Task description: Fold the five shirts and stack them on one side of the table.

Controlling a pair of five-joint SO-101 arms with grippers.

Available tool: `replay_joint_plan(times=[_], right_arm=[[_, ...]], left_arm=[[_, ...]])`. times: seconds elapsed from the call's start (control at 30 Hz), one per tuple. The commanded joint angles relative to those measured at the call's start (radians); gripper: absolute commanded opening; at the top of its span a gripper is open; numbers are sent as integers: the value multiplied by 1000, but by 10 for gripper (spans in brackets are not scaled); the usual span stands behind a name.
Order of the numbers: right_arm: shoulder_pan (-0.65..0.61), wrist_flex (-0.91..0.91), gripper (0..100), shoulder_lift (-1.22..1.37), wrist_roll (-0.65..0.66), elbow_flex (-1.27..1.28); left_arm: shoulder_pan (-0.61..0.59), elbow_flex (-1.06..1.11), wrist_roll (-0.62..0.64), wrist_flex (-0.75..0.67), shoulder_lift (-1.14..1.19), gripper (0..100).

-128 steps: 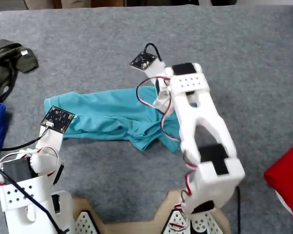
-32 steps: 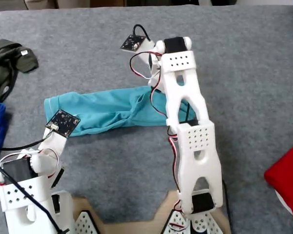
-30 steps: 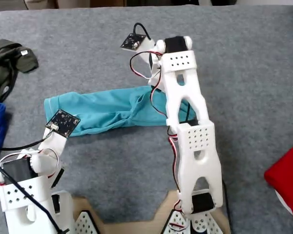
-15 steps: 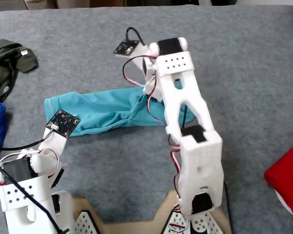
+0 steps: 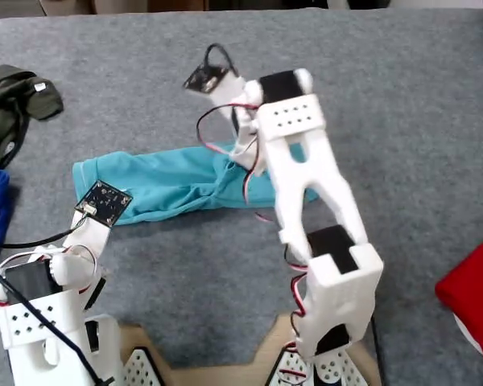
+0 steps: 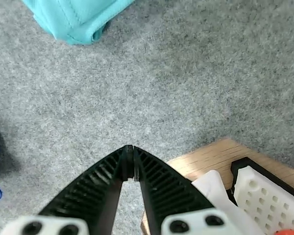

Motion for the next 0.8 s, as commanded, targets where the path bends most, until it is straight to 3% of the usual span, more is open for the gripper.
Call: replay_joint_plan(times=[0.0, 0.17, 0.33, 0.77], right_arm=[[-48, -77, 15, -62, -40, 134], [-31, -281, 14, -64, -74, 323], [110, -423, 14, -61, -61, 403], [401, -480, 12, 128, 114, 188]], left_arm=[[2, -5, -5, 5, -7, 21], [8, -5, 44, 2, -7, 21], [2, -5, 49, 2, -7, 21], [0, 2, 49, 3, -8, 21]])
